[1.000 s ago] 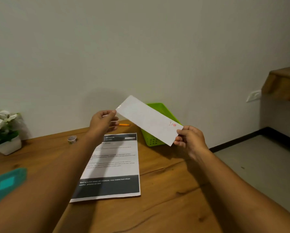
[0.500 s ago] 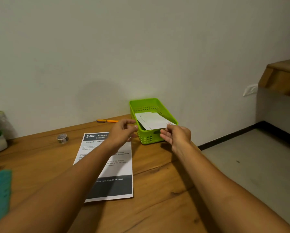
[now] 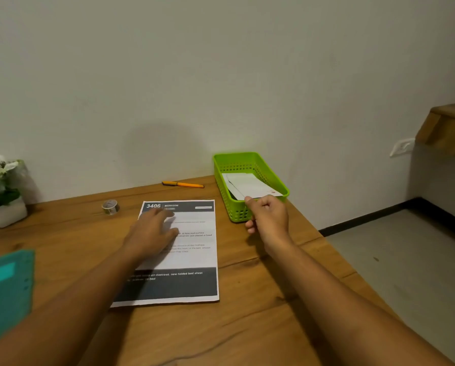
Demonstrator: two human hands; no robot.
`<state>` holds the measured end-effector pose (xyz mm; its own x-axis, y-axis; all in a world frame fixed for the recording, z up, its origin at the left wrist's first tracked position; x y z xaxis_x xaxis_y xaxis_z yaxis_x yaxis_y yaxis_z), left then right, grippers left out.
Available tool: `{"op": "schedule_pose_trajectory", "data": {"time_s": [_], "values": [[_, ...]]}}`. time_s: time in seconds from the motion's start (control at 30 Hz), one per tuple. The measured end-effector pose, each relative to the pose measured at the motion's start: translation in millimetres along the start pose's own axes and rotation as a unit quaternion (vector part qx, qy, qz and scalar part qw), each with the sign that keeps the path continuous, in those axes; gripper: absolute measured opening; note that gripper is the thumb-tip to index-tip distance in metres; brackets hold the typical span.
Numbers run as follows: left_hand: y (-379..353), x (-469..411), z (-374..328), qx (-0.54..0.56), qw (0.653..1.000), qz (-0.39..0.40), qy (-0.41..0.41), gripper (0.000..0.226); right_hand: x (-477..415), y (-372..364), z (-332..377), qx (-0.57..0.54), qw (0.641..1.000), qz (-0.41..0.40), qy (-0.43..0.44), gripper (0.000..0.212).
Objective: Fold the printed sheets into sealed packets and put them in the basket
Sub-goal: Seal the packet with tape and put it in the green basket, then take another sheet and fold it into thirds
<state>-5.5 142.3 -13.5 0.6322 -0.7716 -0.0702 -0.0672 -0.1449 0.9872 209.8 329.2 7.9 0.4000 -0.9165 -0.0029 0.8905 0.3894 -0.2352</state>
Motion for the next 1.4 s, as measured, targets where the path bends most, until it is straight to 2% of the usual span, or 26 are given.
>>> {"op": "schedule_pose_trajectory", "data": {"time_s": [0.07, 0.2, 0.27, 0.3, 0.4, 0.47, 0.53, 0.67, 0.77, 0.9, 1.0, 1.1, 1.23, 1.3, 1.4], "values": [[-4.5, 17.4, 18.3, -0.044, 0.999, 0.006, 0.014, 0.052, 9.8, -15.5, -7.2, 0.021, 0.999, 0.048, 0.017, 0.031], [-7.6, 53.0, 33.2, -0.058, 0.997, -0.02, 0.048, 0.054, 29.4, -55.4, -27.5, 0.085, 0.988, 0.121, 0.039, 0.033], [-7.1, 68.4, 35.9, -0.063, 0.996, -0.032, 0.061, 0.054, 37.7, -76.8, -37.8, 0.175, 0.968, 0.155, 0.089, 0.035], [-6.4, 75.5, 36.9, -0.068, 0.995, -0.035, 0.066, 0.054, 43.2, -87.3, -42.0, 0.239, 0.946, 0.18, 0.124, 0.032], [-5.3, 90.8, 43.5, -0.068, 0.993, -0.046, 0.081, 0.051, 65.1, -115.5, -49.8, 0.38, 0.848, 0.277, 0.244, 0.011], [-1.2, 93.4, 51.5, -0.061, 0.992, -0.067, 0.092, 0.049, 77.8, -131.0, -53.9, 0.414, 0.799, 0.338, 0.276, 0.019], [3.1, 87.9, 63.8, -0.068, 0.991, -0.07, 0.089, 0.05, 86.1, -144.5, -57.5, 0.424, 0.773, 0.384, 0.276, 0.029], [-3.2, 71.9, 87.7, -0.103, 0.993, 0.017, 0.052, 0.058, 88.2, -160.3, -73.5, 0.46, 0.717, 0.452, 0.265, 0.046], [-11.3, 69.1, 93.2, -0.128, 0.99, 0.025, 0.047, 0.06, 85.2, -159.5, -87.3, 0.499, 0.683, 0.48, 0.235, 0.063], [-11.0, 69.4, 93.3, -0.134, 0.99, 0.022, 0.046, 0.06, 77.8, -156.4, -93.5, 0.525, 0.665, 0.483, 0.22, 0.082], [-10.0, 69.4, 93.7, -0.135, 0.99, 0.025, 0.045, 0.062, 48.3, -145.3, -88.6, 0.565, 0.672, 0.442, 0.181, 0.094], [-11.6, 69.0, 94.1, -0.138, 0.988, 0.035, 0.057, 0.065, 15.4, -122.8, -82.6, 0.605, 0.672, 0.4, 0.149, 0.098], [-14.8, 63.7, 81.8, -0.155, 0.982, 0.052, 0.091, 0.075, 6.7, -113.0, -82.6, 0.609, 0.67, 0.395, 0.155, 0.098], [-15.3, 59.5, 65.9, -0.158, 0.984, 0.05, 0.061, 0.077, 7.7, -114.4, -84.3, 0.607, 0.673, 0.392, 0.16, 0.097], [-17.2, 51.3, 48.3, -0.151, 0.986, 0.05, -0.043, 0.071, 7.7, -113.9, -84.3, 0.601, 0.679, 0.388, 0.162, 0.096]]}}
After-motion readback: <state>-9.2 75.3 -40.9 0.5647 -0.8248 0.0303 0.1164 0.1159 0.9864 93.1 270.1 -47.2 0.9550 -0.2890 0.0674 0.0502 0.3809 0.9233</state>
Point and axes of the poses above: each hand's wrist, its own x-axis away from the middle knuckle, its own y-axis out of the back of the hand, z = x × y, the point moved 1 cm from there along -x, towards the middle knuckle, and after that the axes turned 14 degrees about -x, right-handed, at the moved point
